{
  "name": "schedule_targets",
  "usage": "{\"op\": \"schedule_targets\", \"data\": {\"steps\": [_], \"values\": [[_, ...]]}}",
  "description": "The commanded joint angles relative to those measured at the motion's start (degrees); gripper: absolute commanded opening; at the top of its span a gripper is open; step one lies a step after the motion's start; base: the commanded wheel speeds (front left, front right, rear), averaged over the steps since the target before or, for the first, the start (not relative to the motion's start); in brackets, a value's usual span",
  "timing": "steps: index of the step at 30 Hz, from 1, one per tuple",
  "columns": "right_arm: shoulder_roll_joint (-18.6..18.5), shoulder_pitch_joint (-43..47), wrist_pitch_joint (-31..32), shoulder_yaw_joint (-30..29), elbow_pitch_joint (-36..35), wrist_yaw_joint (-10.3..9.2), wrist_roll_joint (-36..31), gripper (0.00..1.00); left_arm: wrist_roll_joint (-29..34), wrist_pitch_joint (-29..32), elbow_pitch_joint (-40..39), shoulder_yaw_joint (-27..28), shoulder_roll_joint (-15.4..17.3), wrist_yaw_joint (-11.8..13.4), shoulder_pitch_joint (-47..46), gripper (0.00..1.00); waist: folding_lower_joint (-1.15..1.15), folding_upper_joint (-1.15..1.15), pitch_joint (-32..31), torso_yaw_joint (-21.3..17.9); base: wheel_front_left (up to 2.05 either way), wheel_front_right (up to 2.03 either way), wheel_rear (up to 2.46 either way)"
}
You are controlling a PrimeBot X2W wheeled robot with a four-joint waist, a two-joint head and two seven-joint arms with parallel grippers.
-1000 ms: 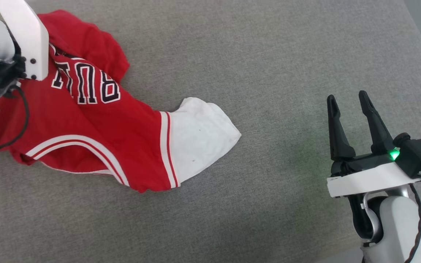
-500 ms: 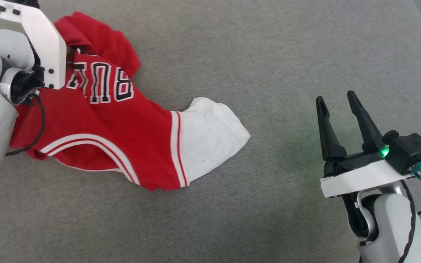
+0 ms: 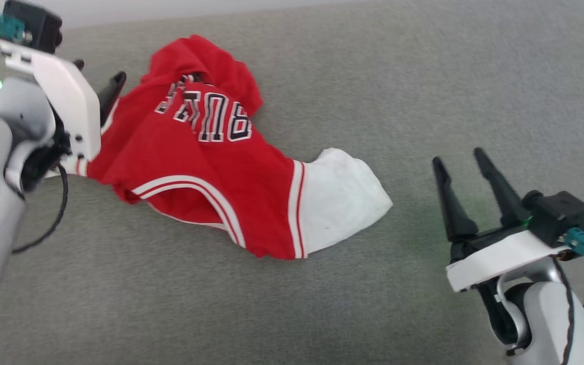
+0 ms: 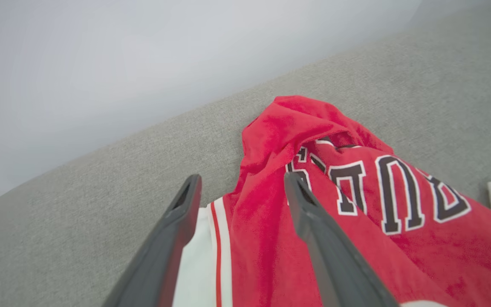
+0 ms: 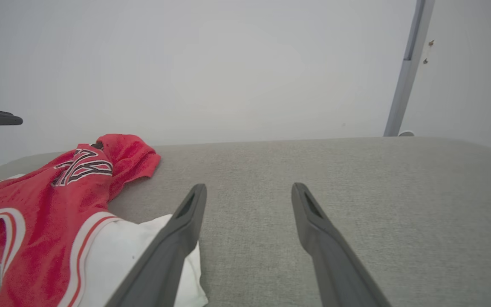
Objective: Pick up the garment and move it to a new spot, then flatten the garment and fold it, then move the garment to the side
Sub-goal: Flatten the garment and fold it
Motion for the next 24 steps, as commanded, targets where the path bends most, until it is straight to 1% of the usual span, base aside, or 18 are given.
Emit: {"op": "schedule_targets", "data": {"steps": [1,5,7,12,14,19,24], "values": [[-0.2,0.4,0.7,0.6,-0.2,0.00,0.6,1.00,0.0,-1.1,-1.2,0.3,0.5,0.5,1.7,1.00,0.00,0.00,-1.4,1.8,0.00,0.00,0.00],[-1.3,1.0,4.5,3.4,0.4,-0.01,2.8,1.00,-0.2,-7.2,-8.9,1.7,1.8,2.8,8.4,1.00,0.00,0.00,-2.7,4.0,0.00,0.00,0.00],[-2.0,1.0,7.2,4.3,0.9,0.00,3.9,1.00,-0.7,-10.4,-12.2,3.0,2.3,4.6,12.0,1.00,0.00,0.00,-3.2,5.2,0.00,0.00,0.00],[-4.3,0.4,15.9,5.8,2.9,0.00,6.3,1.00,-0.4,-18.2,-19.9,5.0,3.5,8.6,21.2,1.00,0.00,0.00,-4.4,8.2,0.00,0.00,0.00],[-5.2,0.2,19.4,6.0,3.5,0.00,7.4,1.00,-0.2,-21.6,-22.4,5.8,3.5,10.1,24.6,1.00,0.00,0.00,-4.9,9.3,0.00,0.00,0.00],[-7.2,-0.4,27.2,5.5,5.5,0.00,9.0,1.00,-0.1,-28.5,-26.2,7.2,3.4,12.9,32.0,1.00,0.00,0.00,-5.8,12.0,0.00,0.00,0.00],[-9.1,-1.1,33.8,5.3,7.9,0.00,8.8,1.00,0.4,-34.8,-28.4,8.6,3.0,15.0,37.8,1.00,0.00,0.00,-6.4,14.3,0.00,0.00,0.00]]}}
